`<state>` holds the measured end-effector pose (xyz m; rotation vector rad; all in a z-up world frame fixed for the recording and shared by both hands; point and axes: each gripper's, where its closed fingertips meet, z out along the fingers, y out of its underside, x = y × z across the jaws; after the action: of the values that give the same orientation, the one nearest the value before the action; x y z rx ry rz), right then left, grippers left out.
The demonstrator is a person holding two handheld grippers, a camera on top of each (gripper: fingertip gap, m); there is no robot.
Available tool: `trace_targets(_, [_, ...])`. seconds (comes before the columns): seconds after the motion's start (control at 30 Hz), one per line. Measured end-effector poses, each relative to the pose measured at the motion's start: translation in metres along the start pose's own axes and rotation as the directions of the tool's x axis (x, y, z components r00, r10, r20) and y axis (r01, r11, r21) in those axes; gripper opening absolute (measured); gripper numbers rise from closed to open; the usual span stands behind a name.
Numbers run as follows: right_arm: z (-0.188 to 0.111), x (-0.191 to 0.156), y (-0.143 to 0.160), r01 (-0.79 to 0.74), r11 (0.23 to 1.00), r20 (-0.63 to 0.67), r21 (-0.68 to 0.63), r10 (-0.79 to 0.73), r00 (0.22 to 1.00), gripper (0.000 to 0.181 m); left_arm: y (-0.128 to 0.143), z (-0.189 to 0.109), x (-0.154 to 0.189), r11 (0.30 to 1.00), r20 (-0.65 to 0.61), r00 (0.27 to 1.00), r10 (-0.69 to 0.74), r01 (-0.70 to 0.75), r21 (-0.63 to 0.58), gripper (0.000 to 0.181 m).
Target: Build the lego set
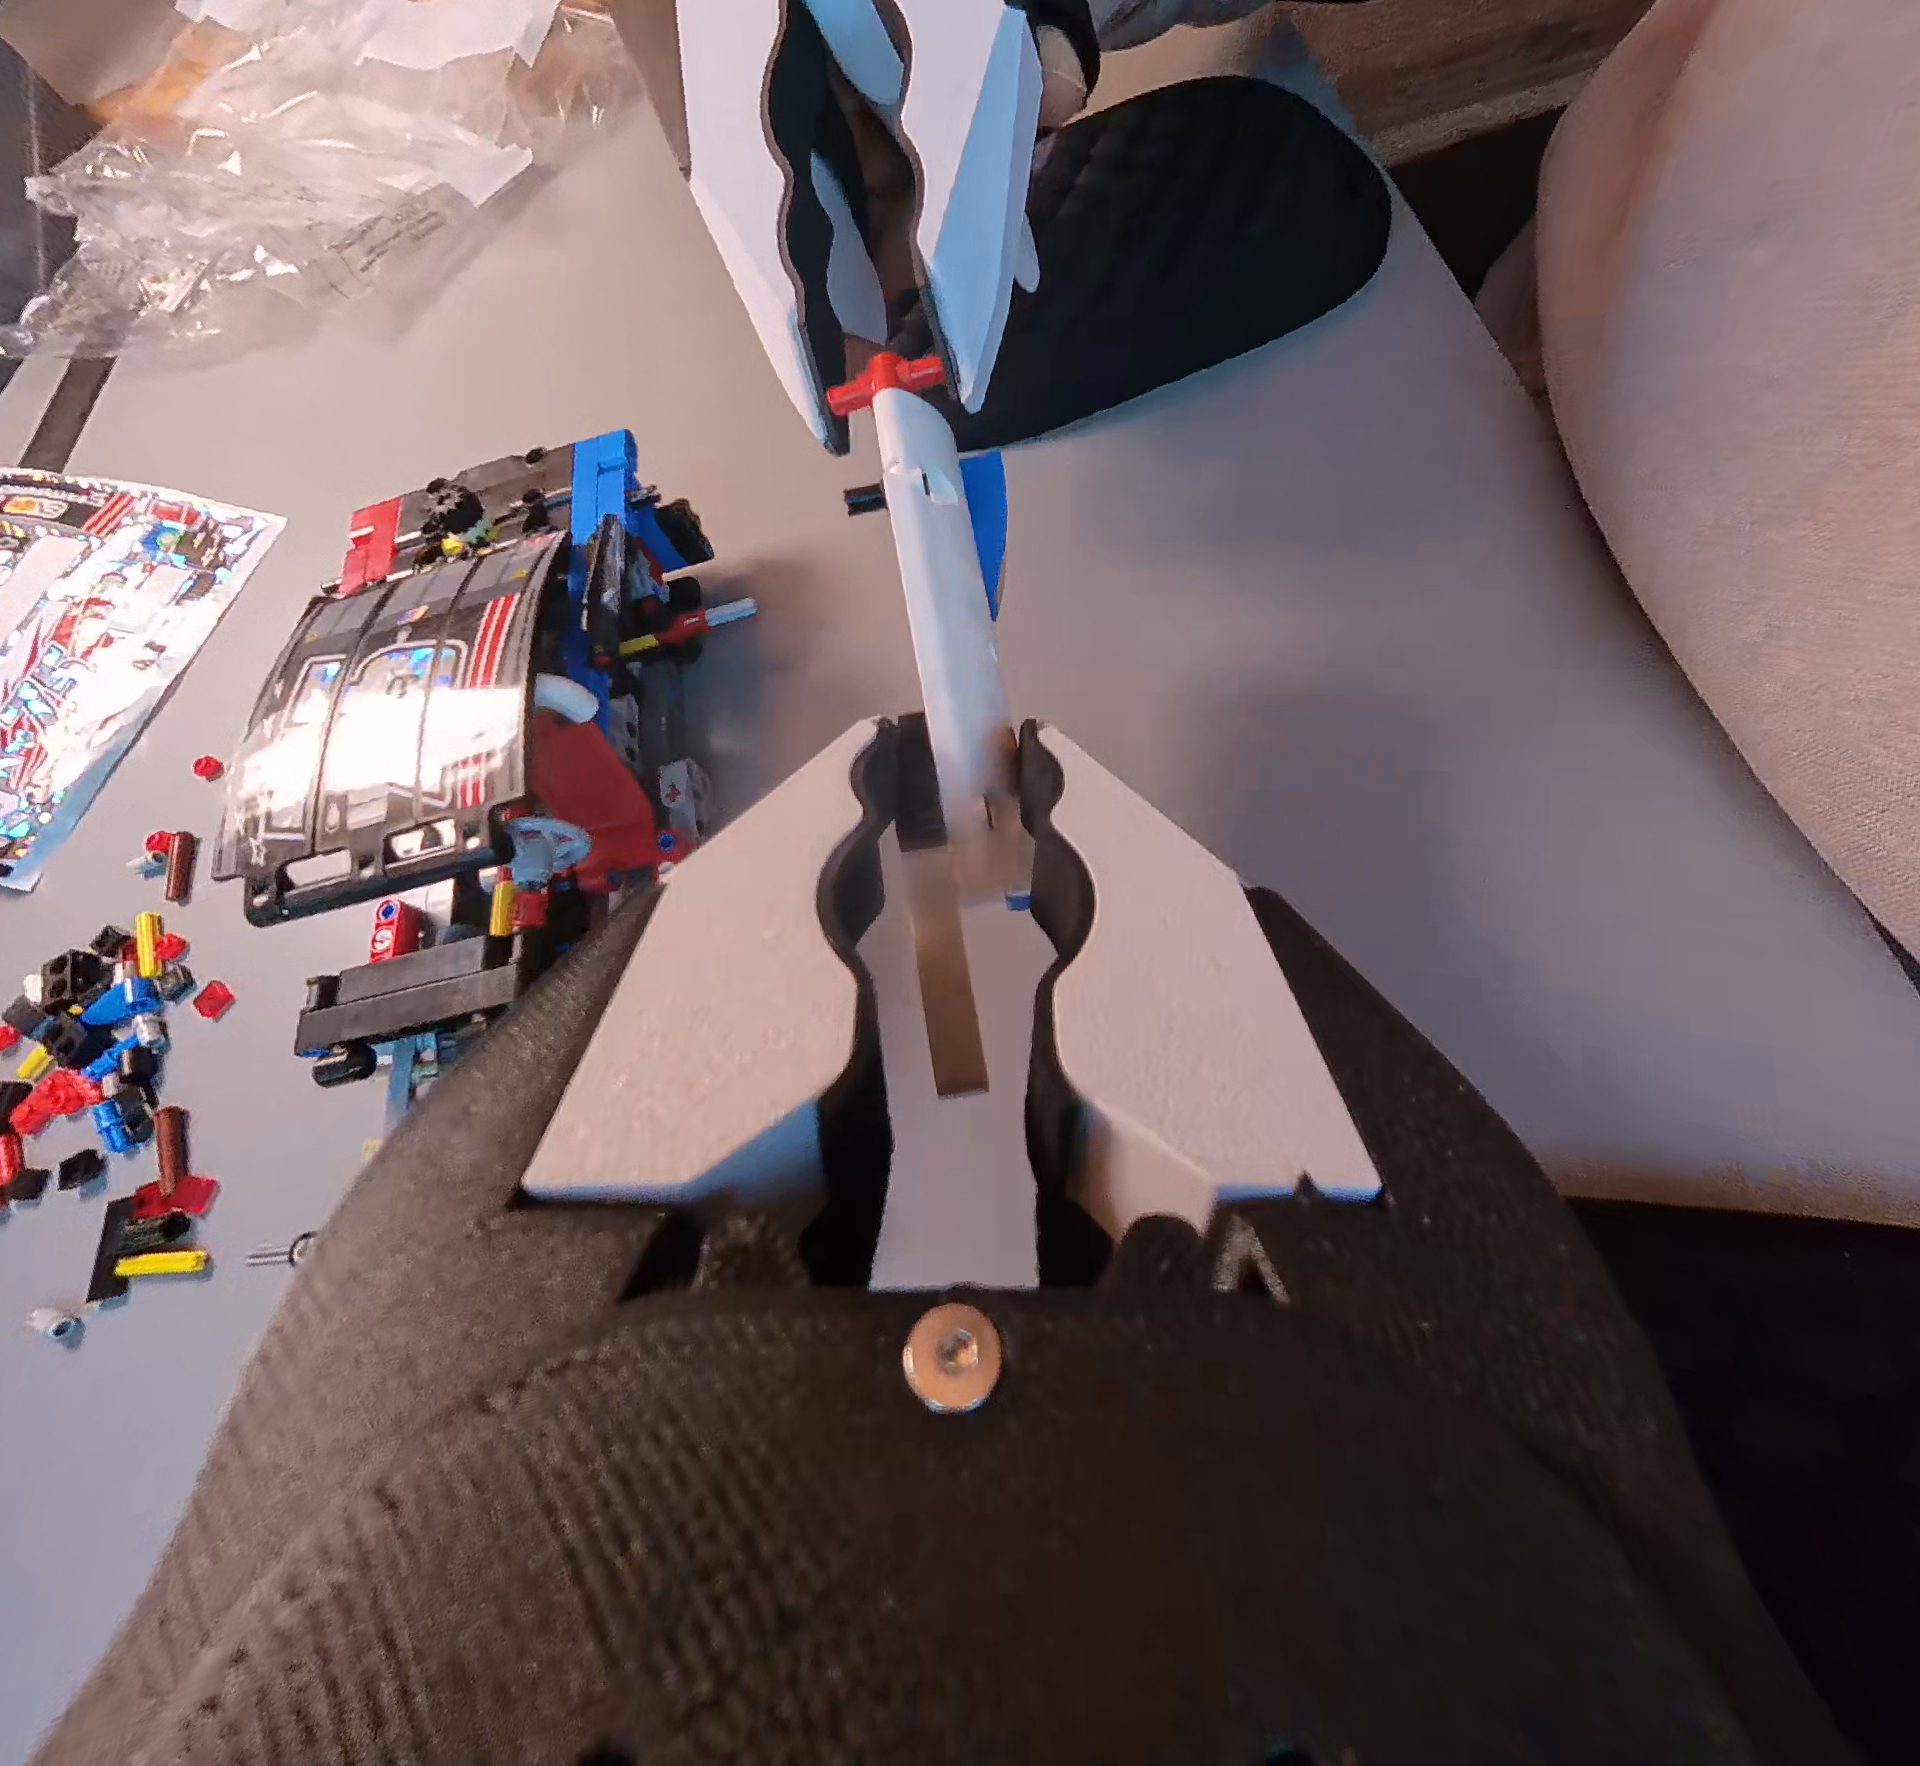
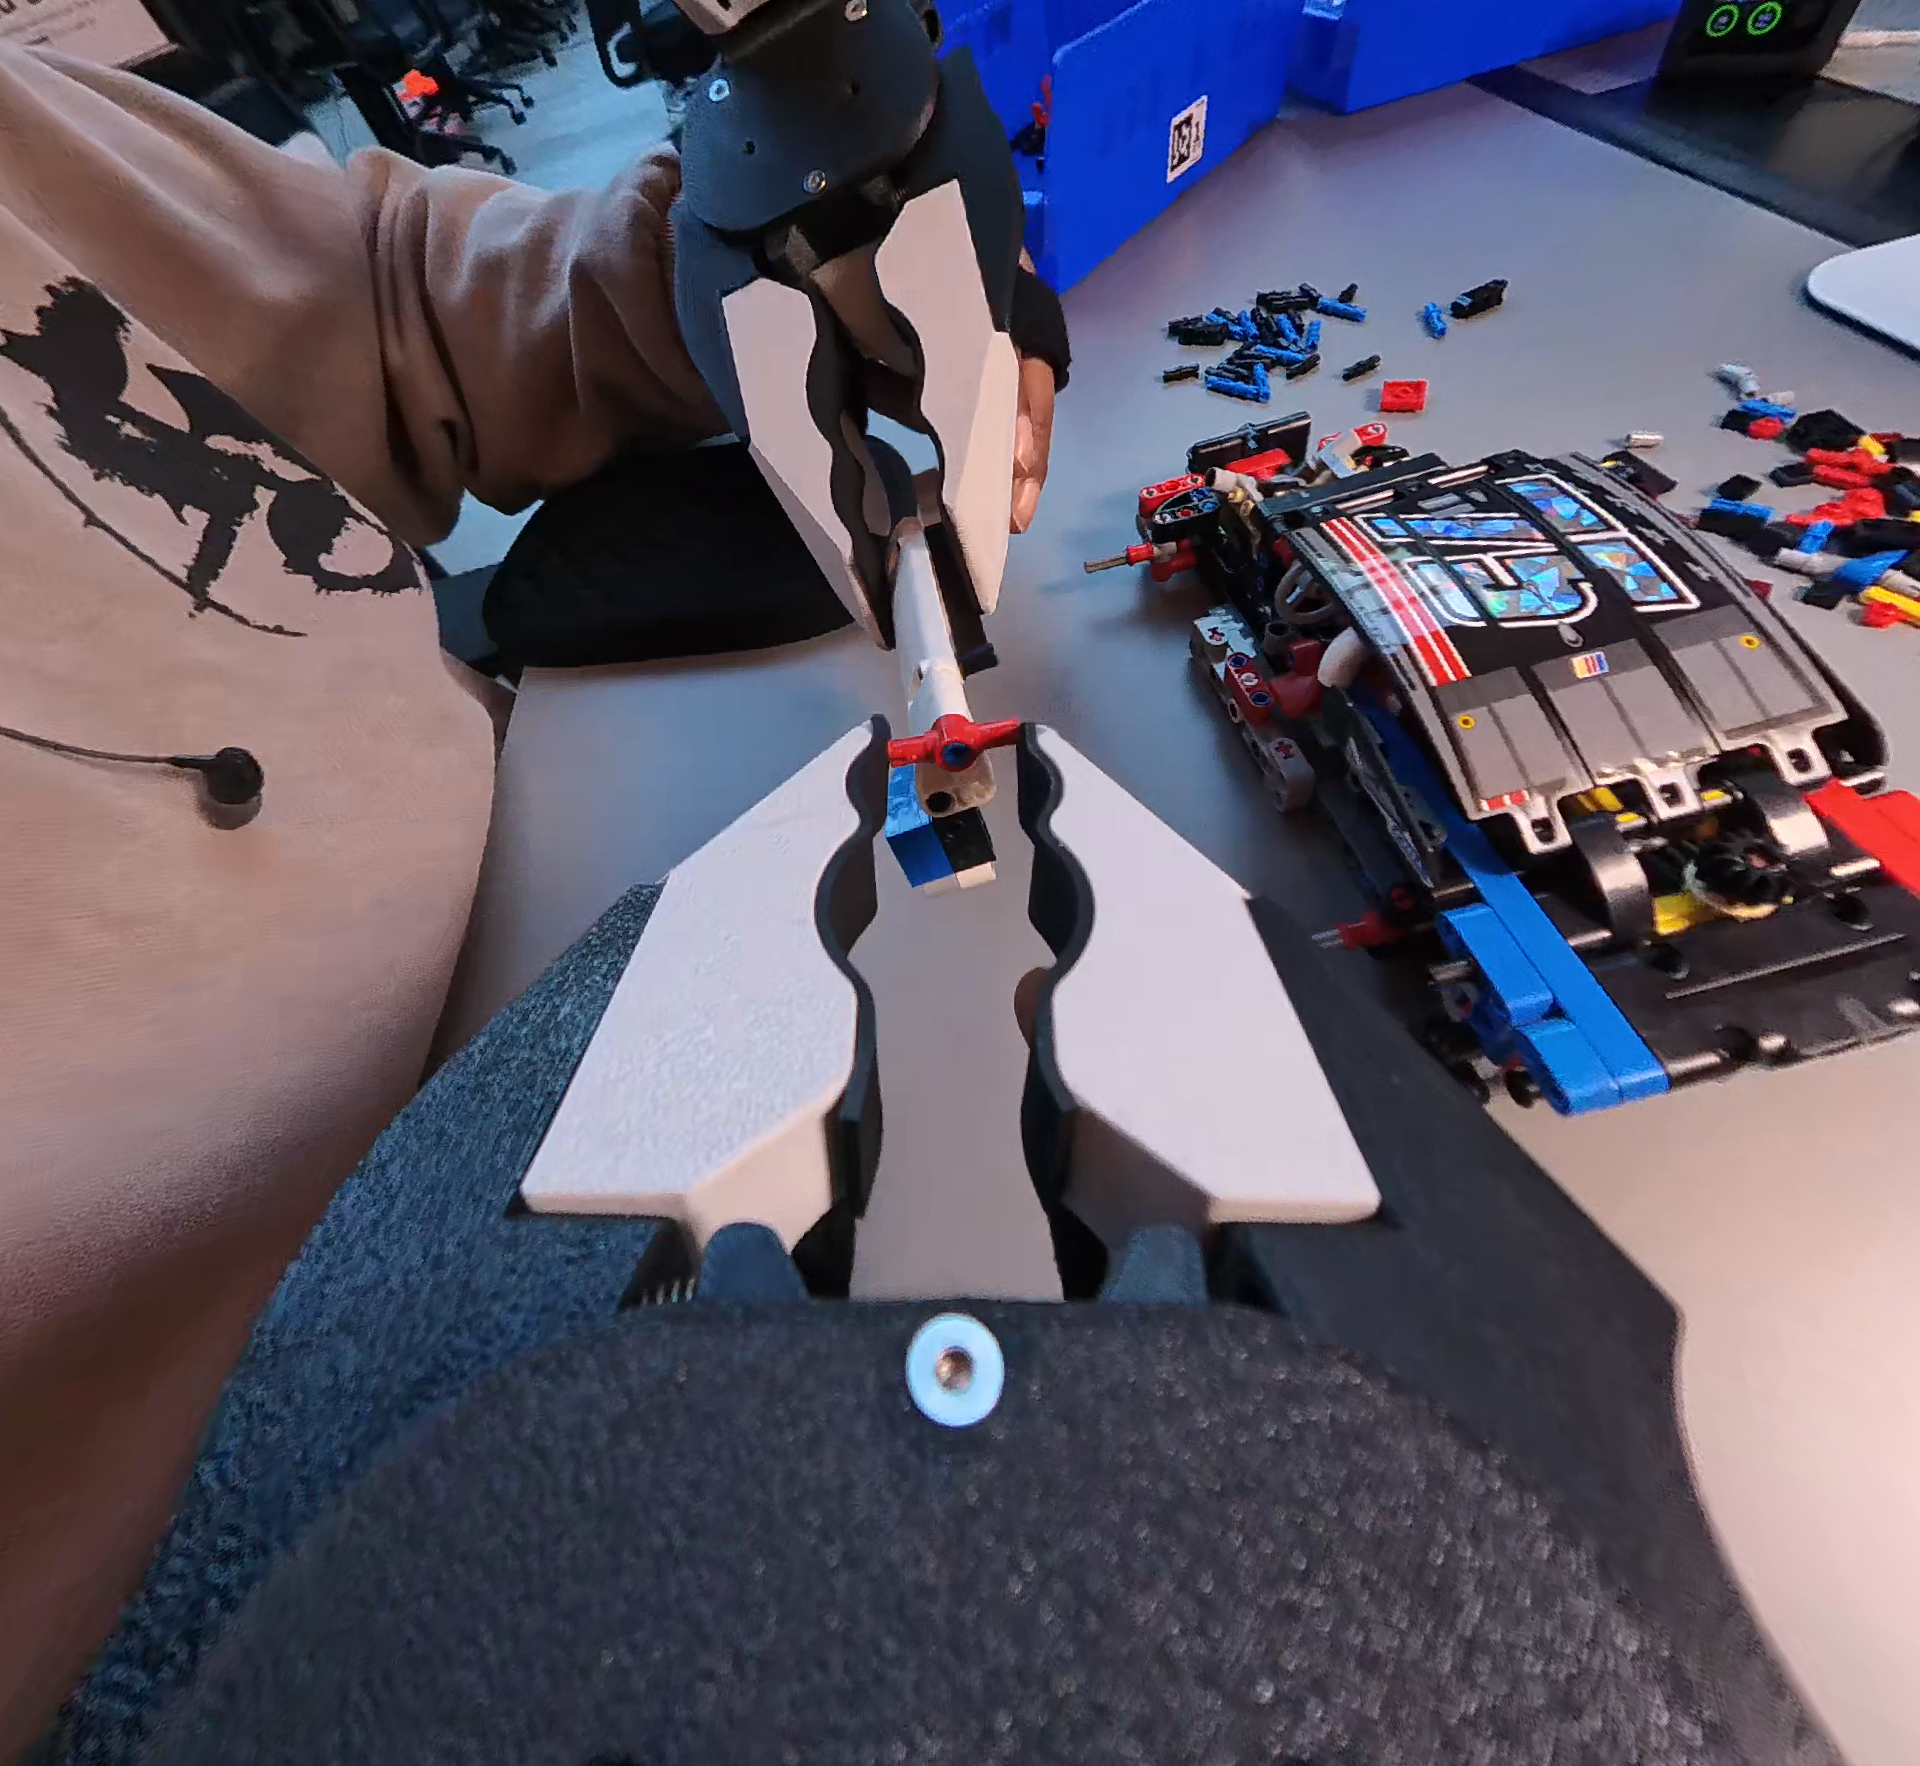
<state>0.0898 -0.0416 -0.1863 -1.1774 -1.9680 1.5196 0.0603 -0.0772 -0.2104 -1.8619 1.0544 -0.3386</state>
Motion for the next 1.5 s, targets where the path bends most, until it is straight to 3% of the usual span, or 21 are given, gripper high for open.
trace_targets(0.37, [0.015, 0.042, 0.012, -0.230, 0.972, -0.015, -0.043, 0.230, 0.973, 0.028, 0.033, 0.006, -0.035, 0.988, 0.110, 0.994, 0.014, 0.003, -0.157, 0.022])
trace_targets(0.47, [0.010, 0.051, 0.012, -0.172, 0.983, -0.090, -0.064, 0.166, 0.982, 0.029, 0.039, 0.006, -0.038, 0.981, 0.122, 0.992, 0.025, -0.001, -0.195, 0.022])
trace_targets(0.6, [-0.004, 0.063, 0.006, 0.035, 0.992, -0.246, -0.120, -0.063, 0.967, 0.022, 0.042, 0.007, -0.043, 0.979, 0.142, 0.990, 0.009, 0.020, -0.202, 0.022])
trace_targets(0.7, [-0.012, 0.077, 0.004, 0.238, 0.938, -0.357, -0.252, -0.319, 0.878, 0.021, 0.041, 0.010, -0.047, 0.977, 0.167, 0.986, 0.014, 0.022, -0.212, 0.022])
trace_targets(0.83, [-0.008, 0.083, 0.008, 0.442, 0.789, -0.357, -0.426, -0.596, 0.719, 0.025, 0.041, 0.013, -0.058, 0.972, 0.208, 0.978, 0.020, 0.029, -0.231, 0.022])
trace_targets(0.97, [-0.002, 0.081, 0.019, 0.468, 0.739, -0.338, -0.484, -0.652, 0.679, 0.040, 0.041, 0.014, -0.060, 0.973, 0.213, 0.977, 0.027, 0.024, -0.231, 0.022])
trace_targets(1.13, [-0.012, 0.092, 0.021, 0.475, 0.720, -0.376, -0.507, -0.680, 0.629, 0.034, 0.042, 0.014, -0.062, 0.972, 0.223, 0.974, 0.040, 0.013, -0.233, 0.022])
trace_targets(1.23, [-0.019, 0.101, 0.026, 0.500, 0.660, -0.348, -0.560, -0.736, 0.581, 0.031, 0.043, 0.012, -0.063, 0.973, 0.228, 0.973, 0.039, 0.015, -0.232, 0.023])
trace_targets(1.3, [-0.018, 0.110, 0.033, 0.539, 0.552, -0.300, -0.636, -0.820, 0.487, 0.031, 0.043, 0.012, -0.064, 0.973, 0.231, 0.972, 0.036, 0.018, -0.230, 0.023])
trace_targets(1.37, [-0.015, 0.119, 0.033, 0.584, 0.416, -0.273, -0.697, -0.907, 0.320, 0.024, 0.044, 0.012, -0.066, 0.973, 0.244, 0.969, 0.041, 0.017, -0.232, 0.023])
trace_targets(1.43, [-0.013, 0.124, 0.028, 0.606, 0.349, -0.291, -0.715, -0.936, 0.196, 0.018, 0.045, 0.011, -0.067, 0.972, 0.256, 0.966, 0.047, 0.015, -0.235, 0.022])
trace_targets(1.5, [-0.011, 0.126, 0.026, 0.627, 0.319, -0.284, -0.710, -0.946, 0.160, 0.014, 0.046, 0.009, -0.068, 0.972, 0.261, 0.965, 0.029, 0.034, -0.234, 0.022])
